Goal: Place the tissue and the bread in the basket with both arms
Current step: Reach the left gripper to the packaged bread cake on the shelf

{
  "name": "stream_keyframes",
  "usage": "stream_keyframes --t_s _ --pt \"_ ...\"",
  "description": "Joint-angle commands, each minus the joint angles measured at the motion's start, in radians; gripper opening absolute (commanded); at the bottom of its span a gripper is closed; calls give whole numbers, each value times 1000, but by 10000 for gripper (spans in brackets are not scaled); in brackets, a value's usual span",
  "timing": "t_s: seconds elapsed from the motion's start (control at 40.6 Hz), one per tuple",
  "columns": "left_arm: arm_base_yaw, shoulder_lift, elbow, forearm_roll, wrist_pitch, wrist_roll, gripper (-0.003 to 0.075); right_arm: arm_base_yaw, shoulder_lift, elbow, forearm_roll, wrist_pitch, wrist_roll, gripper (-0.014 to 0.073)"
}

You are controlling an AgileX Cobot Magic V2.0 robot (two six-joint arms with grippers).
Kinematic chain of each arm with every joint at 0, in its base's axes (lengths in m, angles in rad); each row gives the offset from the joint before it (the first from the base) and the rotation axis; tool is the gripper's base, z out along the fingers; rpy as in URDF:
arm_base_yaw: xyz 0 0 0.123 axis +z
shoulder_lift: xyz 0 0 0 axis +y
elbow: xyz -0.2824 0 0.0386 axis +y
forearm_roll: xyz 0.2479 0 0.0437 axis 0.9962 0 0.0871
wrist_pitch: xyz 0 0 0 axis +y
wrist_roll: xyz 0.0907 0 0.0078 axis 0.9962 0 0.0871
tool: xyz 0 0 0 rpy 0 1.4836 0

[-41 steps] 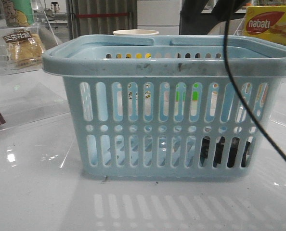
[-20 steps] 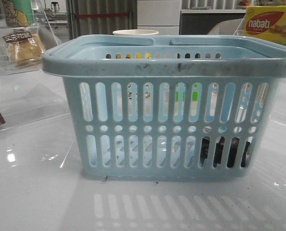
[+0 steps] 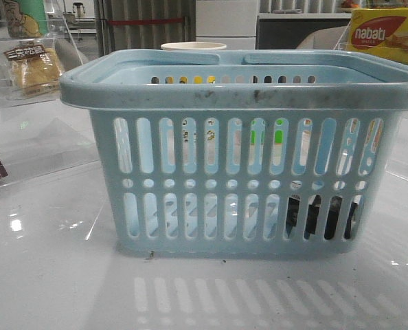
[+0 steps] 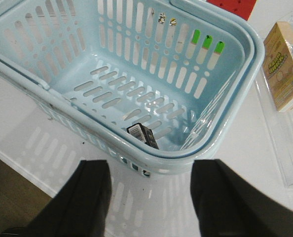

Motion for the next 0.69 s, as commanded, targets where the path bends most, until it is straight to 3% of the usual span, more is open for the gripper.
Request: stream_keyframes --t_s 0.0,0.345,0.665 --pt "-2 89 -113 0 -86 -8 568 0 -6 -25 -14 -65 -13 478" --pt "-2 433 -418 -40 -86 -8 571 0 -6 -25 -14 -65 -13 478" --pt "-2 639 -607 -46 -127 -8 569 0 -6 -25 -14 -65 -13 478"
